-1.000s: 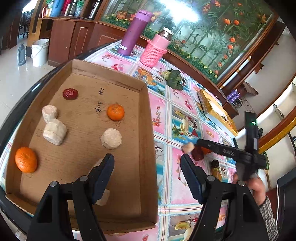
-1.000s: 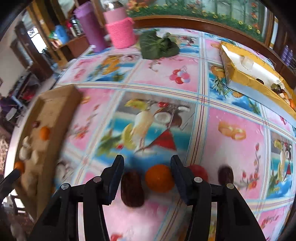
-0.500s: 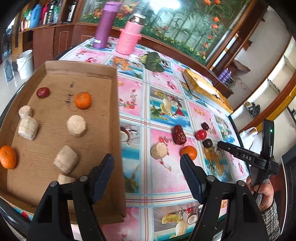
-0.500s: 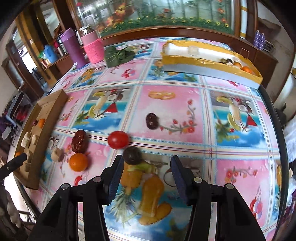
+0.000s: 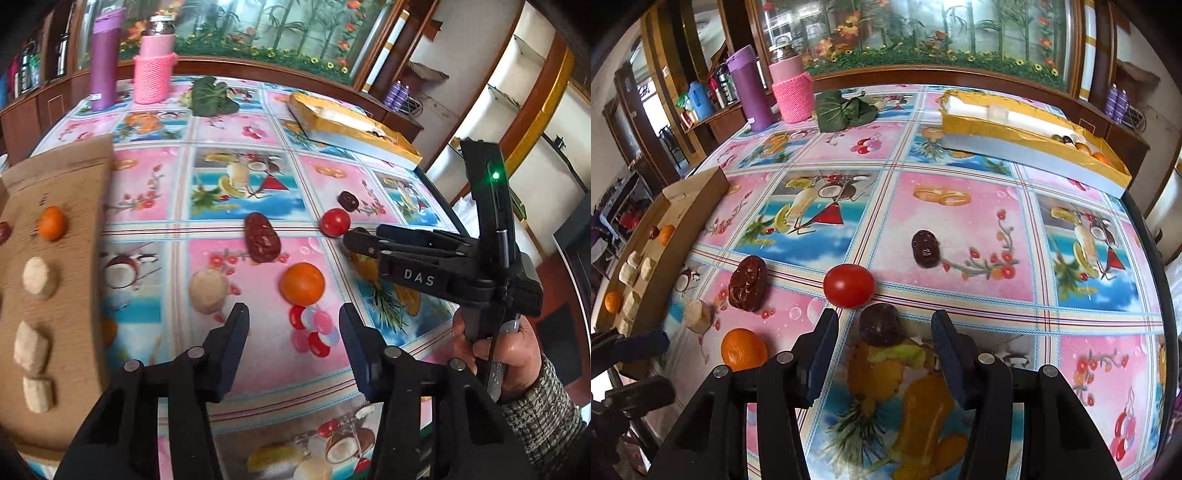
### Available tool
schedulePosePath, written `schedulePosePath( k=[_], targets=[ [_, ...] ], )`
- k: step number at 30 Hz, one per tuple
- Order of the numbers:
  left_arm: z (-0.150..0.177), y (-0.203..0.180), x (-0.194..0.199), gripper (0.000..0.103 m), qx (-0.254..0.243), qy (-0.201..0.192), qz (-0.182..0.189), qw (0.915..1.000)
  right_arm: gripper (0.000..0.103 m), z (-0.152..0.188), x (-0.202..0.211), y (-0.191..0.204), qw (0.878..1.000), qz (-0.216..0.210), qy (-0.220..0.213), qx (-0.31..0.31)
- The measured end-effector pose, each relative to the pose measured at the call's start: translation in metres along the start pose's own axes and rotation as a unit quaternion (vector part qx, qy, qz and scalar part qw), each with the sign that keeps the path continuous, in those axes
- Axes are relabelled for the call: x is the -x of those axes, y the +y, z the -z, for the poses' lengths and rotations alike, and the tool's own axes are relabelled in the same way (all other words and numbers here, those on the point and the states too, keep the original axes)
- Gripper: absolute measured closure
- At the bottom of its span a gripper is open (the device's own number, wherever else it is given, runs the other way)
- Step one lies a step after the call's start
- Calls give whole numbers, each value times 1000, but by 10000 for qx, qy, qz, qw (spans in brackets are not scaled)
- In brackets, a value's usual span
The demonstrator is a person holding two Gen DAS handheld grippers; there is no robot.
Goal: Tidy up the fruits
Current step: 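Grasp a mandarin orange with the left tool while the right tool grasps a dark date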
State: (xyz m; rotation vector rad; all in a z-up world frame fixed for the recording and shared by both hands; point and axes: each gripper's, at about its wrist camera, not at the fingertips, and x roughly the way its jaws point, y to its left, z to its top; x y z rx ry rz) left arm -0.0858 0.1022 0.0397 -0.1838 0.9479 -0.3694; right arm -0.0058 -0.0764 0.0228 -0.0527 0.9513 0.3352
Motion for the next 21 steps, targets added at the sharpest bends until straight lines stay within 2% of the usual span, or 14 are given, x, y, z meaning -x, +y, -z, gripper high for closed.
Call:
schedulePosePath(
  k=[3, 5, 7, 9, 13, 15, 16, 18, 19, 21],
  targets=[
    [-4, -3, -13, 53, 13, 78, 65, 9999, 48, 1, -3, 5, 9998, 71, -23, 197],
    [-7, -3, -20, 53, 15, 122, 81, 9999, 52, 2, -4, 6, 9995, 132, -34, 285],
    [-10, -3, -29, 54, 22, 181, 80, 9998, 62, 2, -6, 5, 9995, 136, -24, 300],
    [-12, -6, -36, 55, -13, 207, 91, 9997, 67, 3, -8, 1, 9996, 106, 5, 249],
    [-17, -14, -47, 58, -139, 206, 109, 9996, 67, 4, -7, -5, 9999, -45, 5, 133],
    [-18, -17, -55, 65, -190, 228, -30, 9996, 67, 5, -7, -5, 9999, -49, 7, 130],
    [-18, -17, -57, 72, -192, 238, -83, 9995, 67, 5, -7, -4, 9999, -52, 13, 123],
    [-17, -16, -55, 73, -160, 196, -65, 9997, 69, 6, -7, -3, 9999, -19, -2, 133],
    [-17, -15, -54, 73, -130, 188, -96, 9997, 75, 6, -6, -2, 9999, -31, -3, 135],
    [-15, -11, -49, 73, -42, 178, -163, 9997, 78, 7, -5, 0, 9999, -101, -6, 92]
  ],
)
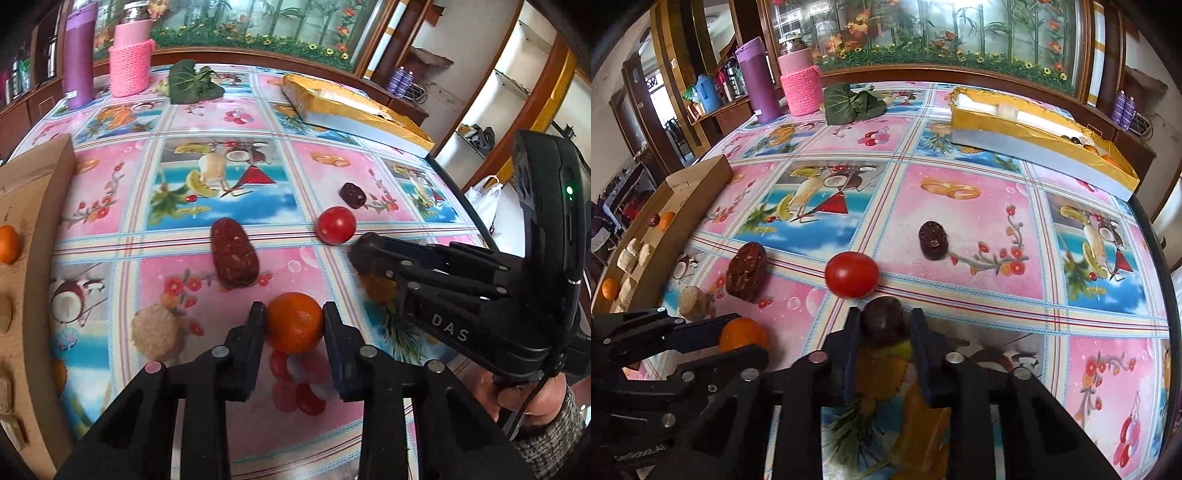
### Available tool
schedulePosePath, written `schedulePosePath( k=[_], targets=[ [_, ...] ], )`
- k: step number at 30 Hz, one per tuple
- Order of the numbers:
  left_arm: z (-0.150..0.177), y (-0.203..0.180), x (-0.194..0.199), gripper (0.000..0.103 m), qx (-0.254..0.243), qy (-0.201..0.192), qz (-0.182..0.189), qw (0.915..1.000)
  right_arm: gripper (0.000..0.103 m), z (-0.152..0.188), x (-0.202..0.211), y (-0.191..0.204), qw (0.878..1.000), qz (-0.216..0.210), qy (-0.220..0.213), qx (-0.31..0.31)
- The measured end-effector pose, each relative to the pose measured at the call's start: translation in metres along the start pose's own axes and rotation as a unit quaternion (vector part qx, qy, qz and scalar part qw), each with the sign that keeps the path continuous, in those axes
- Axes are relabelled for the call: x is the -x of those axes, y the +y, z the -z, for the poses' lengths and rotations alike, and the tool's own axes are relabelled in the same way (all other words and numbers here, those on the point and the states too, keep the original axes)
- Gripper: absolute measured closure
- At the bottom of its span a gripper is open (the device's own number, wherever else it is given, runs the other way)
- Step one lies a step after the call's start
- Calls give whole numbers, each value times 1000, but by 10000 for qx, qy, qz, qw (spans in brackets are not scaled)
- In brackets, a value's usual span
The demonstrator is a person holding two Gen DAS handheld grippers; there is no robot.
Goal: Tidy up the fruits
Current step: 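Grasp a mandarin orange with the left tool while the right tool grasps a dark date, then carry the orange and dark date into the cardboard tray and open both tools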
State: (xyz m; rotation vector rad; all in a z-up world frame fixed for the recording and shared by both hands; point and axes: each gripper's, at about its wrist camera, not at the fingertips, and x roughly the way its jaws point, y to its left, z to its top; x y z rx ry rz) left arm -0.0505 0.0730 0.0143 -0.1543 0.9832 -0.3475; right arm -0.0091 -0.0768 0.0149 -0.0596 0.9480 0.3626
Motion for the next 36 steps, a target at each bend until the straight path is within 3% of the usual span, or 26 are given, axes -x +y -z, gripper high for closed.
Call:
schedulePosePath(
  k=[13, 21, 25, 30, 36],
  targets=[
    [16, 38, 59, 73, 462, -466, -102, 9978, 79, 9, 35, 23, 9997, 119, -202, 9],
    [33, 109, 109, 73, 1378, -878, -257, 9862, 78, 4, 53, 82, 9986, -280, -399, 214],
    [43, 151, 134, 73, 1857, -1111, -549, 9748, 78, 2, 54, 125, 9959, -715, -488, 251],
    [55, 186, 155, 73, 2006, -1247, -1169, 9647, 78, 0, 46, 180, 9903, -1285, -453, 282],
    [62, 204, 158, 73, 1958, -1224, -1503, 9613, 78, 4, 27, 231, 9880, -1361, -241, 686]
  ],
)
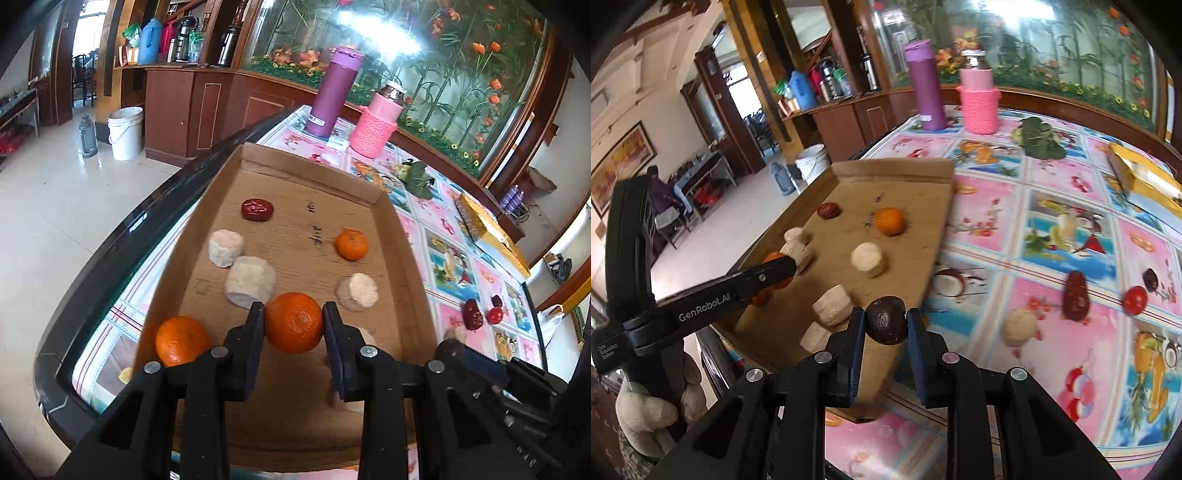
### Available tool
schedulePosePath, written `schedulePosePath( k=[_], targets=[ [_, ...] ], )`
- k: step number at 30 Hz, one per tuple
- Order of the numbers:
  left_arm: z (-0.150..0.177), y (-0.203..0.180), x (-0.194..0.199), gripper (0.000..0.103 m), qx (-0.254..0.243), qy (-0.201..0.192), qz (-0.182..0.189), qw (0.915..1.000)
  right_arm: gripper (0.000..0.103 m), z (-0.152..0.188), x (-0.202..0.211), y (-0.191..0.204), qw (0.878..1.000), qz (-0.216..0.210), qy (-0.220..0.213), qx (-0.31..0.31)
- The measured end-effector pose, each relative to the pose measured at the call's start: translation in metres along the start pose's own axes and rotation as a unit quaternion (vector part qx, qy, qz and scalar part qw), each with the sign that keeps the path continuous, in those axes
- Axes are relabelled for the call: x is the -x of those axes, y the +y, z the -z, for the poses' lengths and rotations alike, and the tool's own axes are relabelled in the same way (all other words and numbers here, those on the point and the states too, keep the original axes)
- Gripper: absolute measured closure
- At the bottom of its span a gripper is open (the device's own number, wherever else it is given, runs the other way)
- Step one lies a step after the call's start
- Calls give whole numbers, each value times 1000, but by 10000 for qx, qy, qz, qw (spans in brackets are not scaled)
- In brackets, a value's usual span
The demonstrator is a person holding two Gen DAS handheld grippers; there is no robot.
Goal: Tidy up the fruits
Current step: 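Carry the orange and dark date into the cardboard tray and open both tools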
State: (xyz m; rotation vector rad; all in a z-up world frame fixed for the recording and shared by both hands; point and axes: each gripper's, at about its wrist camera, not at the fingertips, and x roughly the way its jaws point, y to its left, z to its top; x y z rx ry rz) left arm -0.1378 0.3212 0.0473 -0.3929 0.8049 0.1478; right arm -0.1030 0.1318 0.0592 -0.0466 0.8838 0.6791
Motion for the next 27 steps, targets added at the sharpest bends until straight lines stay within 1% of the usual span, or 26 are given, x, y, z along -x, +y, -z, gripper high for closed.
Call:
schedulePosePath(
  k=[2, 5, 11, 15, 19, 20, 21, 22, 23, 24, 26, 27],
  targets=[
    [-2, 5, -4, 73, 22, 7, -41, 10000, 78, 2, -8, 9, 9999, 53, 83, 127],
    [-1, 12, -8, 73, 76, 86, -3, 9999, 78, 6, -19, 19, 9994, 76, 215, 243],
    [2, 16, -18, 73, 161, 217, 63, 9996, 78, 11, -35, 24, 9986, 162, 402, 295],
    [3, 19, -20, 71, 228, 232, 98, 9994, 77, 13, -38, 30, 9982, 241, 398, 385],
    [1, 22, -18, 66, 298, 215, 200, 9991, 76, 13, -40, 32, 9981, 288, 366, 391],
    [1, 21, -18, 63, 305, 205, 222, 9991, 75, 13, -40, 32, 9982, 284, 360, 377],
    [0, 21, -16, 62, 299, 180, 232, 9991, 70, 12, -40, 32, 9983, 278, 348, 364],
    [0, 19, -15, 59, 292, 162, 230, 9992, 59, 12, -39, 32, 9984, 286, 328, 361],
    [0, 19, -14, 55, 287, 138, 223, 9992, 57, 12, -39, 32, 9984, 308, 302, 359],
    [-1, 19, -12, 53, 293, 105, 224, 9993, 53, 12, -37, 33, 9987, 240, 274, 355],
    [-2, 20, -7, 45, 349, 23, 229, 9991, 50, 12, -34, 34, 9989, 215, 232, 341],
    [-2, 21, -4, 44, 397, -36, 212, 9990, 48, 13, -32, 34, 9990, 217, 194, 341]
  ],
)
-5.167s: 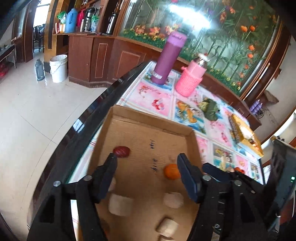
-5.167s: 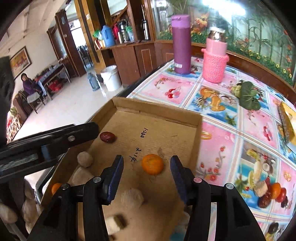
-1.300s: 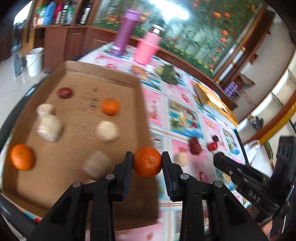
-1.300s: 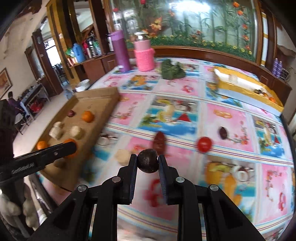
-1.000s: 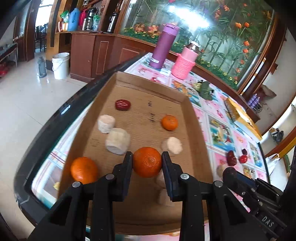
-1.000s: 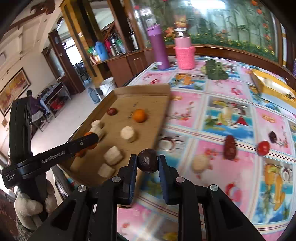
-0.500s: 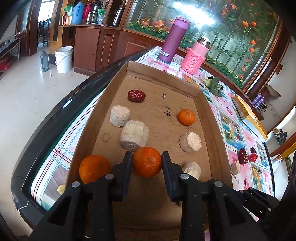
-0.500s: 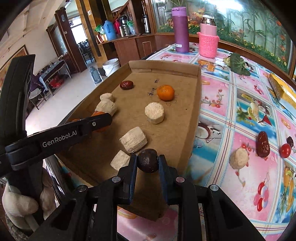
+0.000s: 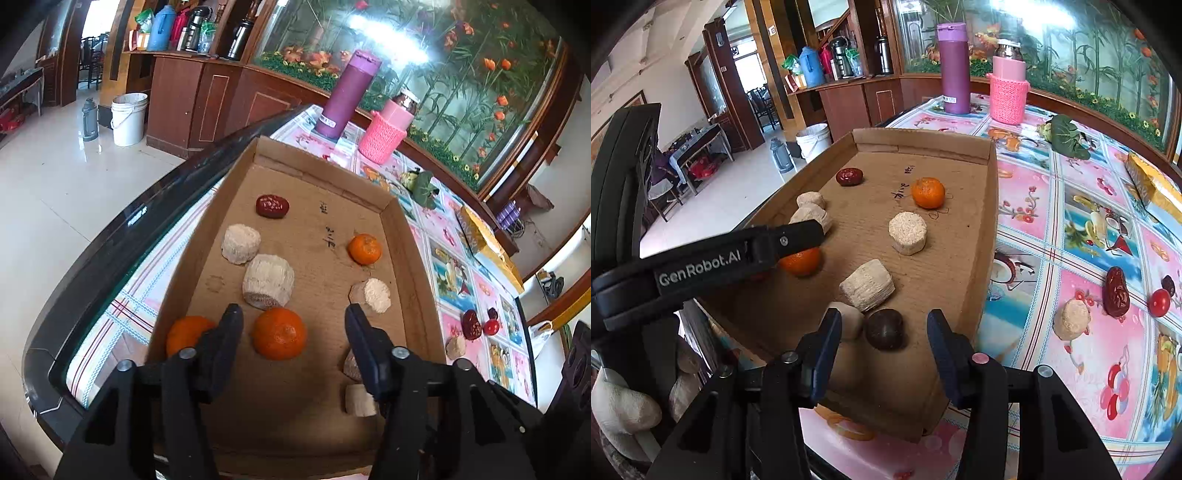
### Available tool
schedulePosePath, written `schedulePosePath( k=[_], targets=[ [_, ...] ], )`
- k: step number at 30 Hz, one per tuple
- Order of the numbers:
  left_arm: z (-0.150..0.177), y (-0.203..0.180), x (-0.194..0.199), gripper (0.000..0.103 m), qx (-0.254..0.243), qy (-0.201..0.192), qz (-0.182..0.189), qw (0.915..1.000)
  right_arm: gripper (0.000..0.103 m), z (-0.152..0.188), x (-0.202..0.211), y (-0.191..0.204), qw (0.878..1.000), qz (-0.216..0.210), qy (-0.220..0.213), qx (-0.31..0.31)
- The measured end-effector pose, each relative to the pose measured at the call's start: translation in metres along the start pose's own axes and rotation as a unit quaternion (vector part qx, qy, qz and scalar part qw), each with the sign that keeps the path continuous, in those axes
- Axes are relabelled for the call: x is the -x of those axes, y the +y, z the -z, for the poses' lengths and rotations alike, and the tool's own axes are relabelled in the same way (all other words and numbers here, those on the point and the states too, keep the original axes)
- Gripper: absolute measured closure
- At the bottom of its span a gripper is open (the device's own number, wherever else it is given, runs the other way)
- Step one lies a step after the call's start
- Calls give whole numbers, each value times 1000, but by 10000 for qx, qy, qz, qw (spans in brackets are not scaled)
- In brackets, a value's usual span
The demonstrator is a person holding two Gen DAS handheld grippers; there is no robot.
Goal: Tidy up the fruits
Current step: 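Carry the orange and dark date into the cardboard tray and open both tools, then move both tools out of the tray back over the tablecloth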
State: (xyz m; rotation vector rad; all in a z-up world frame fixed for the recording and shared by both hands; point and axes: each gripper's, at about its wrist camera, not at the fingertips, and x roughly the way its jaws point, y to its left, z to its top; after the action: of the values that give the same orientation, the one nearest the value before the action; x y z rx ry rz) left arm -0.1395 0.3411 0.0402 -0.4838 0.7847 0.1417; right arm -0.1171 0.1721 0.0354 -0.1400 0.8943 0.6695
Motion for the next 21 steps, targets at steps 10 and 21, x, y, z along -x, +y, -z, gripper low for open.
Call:
schedulePosePath(
  k=[10, 21],
  targets=[
    [-1, -7, 15, 34, 116, -122, 86, 9998, 40, 8, 37, -24, 9972, -184, -603, -408],
    [8, -56, 16, 34, -286, 85, 360, 9989, 38, 38, 71, -117, 9820, 71, -814, -1705]
  ],
)
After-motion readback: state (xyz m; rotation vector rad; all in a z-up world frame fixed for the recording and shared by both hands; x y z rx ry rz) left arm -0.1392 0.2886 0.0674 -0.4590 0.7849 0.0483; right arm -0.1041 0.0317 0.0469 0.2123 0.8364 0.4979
